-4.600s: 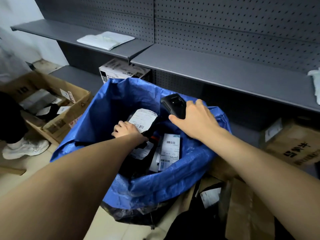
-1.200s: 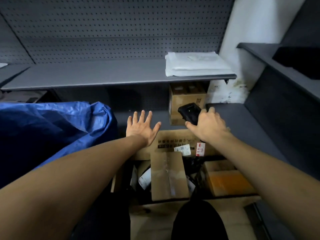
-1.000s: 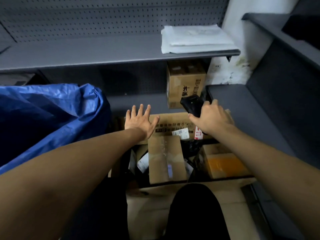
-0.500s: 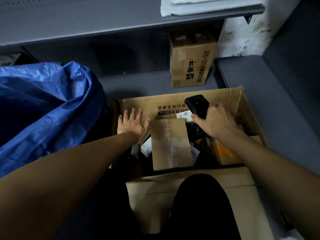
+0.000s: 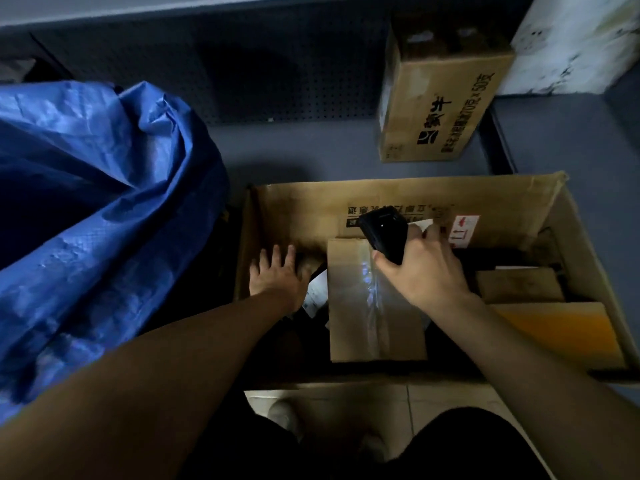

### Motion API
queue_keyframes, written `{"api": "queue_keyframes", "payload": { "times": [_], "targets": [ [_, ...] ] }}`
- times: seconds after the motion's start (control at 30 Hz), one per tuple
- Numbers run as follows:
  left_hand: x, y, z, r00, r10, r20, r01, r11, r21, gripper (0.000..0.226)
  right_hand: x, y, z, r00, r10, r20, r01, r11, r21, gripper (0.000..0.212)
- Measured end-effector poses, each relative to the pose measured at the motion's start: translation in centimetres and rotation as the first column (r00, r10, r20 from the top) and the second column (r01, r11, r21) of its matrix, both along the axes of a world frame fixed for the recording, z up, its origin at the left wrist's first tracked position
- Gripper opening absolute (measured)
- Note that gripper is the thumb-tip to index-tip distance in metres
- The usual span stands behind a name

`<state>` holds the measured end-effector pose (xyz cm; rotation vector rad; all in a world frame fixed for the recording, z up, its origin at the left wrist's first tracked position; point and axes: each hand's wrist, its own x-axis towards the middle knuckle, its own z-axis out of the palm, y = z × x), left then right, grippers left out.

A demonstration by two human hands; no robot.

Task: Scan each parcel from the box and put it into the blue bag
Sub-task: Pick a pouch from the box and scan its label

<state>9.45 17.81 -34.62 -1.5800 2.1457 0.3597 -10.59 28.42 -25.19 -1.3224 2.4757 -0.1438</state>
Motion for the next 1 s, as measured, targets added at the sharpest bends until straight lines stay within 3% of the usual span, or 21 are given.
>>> {"api": "queue_keyframes", "payload": {
  "times": [0.33, 0.67, 1.0],
  "targets": [
    [0.3, -1.1, -9.8, 0.989, 0.107, 0.104, -0.122, 0.981, 0.149, 0.065, -0.1, -3.3, -6.8, 0.998, 0.068, 0.005, -0.068, 0.996, 0.052, 0.088],
    [-0.3, -2.0, -14.5, 0.96, 0.23, 0.159, -0.266, 0.927, 0.264, 0.064, -0.5, -3.5, -8.9, 0.992, 0.083, 0.099, -0.089, 0.995, 0.053, 0.091],
    [-0.7, -2.3, -15.6, 0.952, 0.306, -0.021, -0.3, 0.943, 0.146, 0.072, -0.2, -3.4, -9.0, 0.99, 0.077, 0.114, -0.081, 0.996, 0.027, 0.09]
  ]
}}
